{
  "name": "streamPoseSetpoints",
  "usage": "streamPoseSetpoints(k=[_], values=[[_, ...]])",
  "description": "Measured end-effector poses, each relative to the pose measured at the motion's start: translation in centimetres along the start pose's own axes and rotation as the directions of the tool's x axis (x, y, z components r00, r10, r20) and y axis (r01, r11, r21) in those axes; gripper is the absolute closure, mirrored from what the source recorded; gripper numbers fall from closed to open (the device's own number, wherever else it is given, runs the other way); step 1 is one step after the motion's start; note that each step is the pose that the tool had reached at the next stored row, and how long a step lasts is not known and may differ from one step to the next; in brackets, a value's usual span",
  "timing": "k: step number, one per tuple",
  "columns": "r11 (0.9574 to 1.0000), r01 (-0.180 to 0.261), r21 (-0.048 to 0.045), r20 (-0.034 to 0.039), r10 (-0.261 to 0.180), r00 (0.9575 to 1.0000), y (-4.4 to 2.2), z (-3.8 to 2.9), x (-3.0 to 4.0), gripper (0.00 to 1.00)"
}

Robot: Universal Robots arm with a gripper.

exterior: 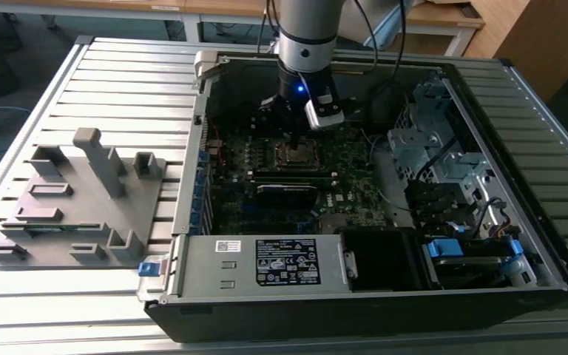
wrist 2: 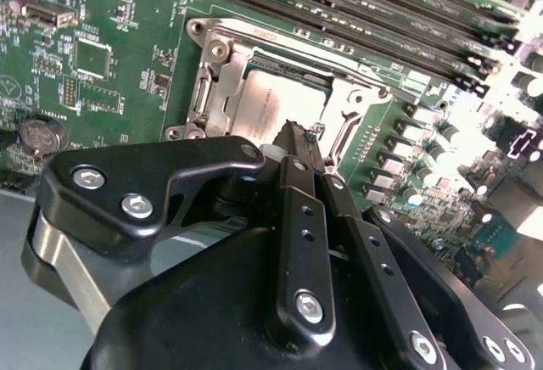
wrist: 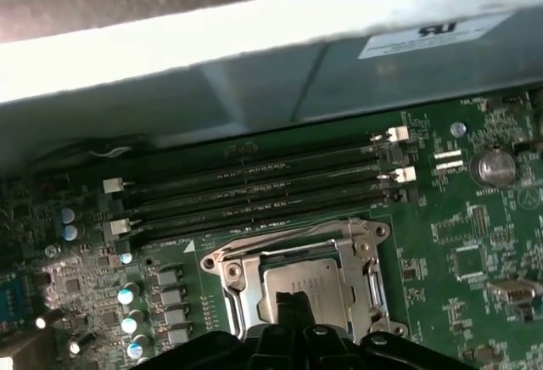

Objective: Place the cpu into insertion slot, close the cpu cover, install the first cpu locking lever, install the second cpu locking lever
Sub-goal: 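Install the first cpu locking lever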

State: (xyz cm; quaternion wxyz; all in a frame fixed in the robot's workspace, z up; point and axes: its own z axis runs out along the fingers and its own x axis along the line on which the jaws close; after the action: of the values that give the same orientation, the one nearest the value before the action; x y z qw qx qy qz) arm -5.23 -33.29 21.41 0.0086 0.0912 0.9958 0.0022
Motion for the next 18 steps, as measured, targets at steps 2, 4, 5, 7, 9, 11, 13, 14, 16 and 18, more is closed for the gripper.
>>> streamPoseSetpoints(k=[2, 4, 5, 7, 9, 11, 13, 14, 16, 18], values=[[0.9997, 0.023, -0.0003, -0.0004, -0.023, 0.9997, 0.02, 0.05, -0.1, 0.9], [0.999, 0.045, -0.0006, -0.0007, -0.045, 0.999, 0.04, 0.1, -0.23, 0.9], [0.9986, 0.054, -0.0007, -0.0008, -0.054, 0.9985, 0.06, 0.12, -0.32, 0.9], [0.9978, 0.066, -0.0011, -0.0009, -0.066, 0.9978, 0.13, 0.16, -0.68, 0.9], [0.9977, 0.067, -0.001, -0.001, -0.067, 0.9977, 0.14, 0.16, -0.8, 0.9], [0.9977, 0.068, -0.001, -0.001, -0.068, 0.9977, 0.14, 0.13, -0.8, 0.9], [0.9975, 0.07, -0.0039, -0.0014, -0.07, 0.9976, 0.15, -0.07, -0.8, 0.9], [0.9975, 0.07, -0.0049, -0.0013, -0.07, 0.9975, 0.15, -0.19, -0.8, 0.9], [0.9975, 0.07, -0.0058, -0.0014, -0.07, 0.9975, 0.15, -0.3, -0.81, 0.9], [0.9975, 0.07, -0.0059, -0.0013, -0.07, 0.9975, 0.15, -0.3, -0.81, 0.9]])
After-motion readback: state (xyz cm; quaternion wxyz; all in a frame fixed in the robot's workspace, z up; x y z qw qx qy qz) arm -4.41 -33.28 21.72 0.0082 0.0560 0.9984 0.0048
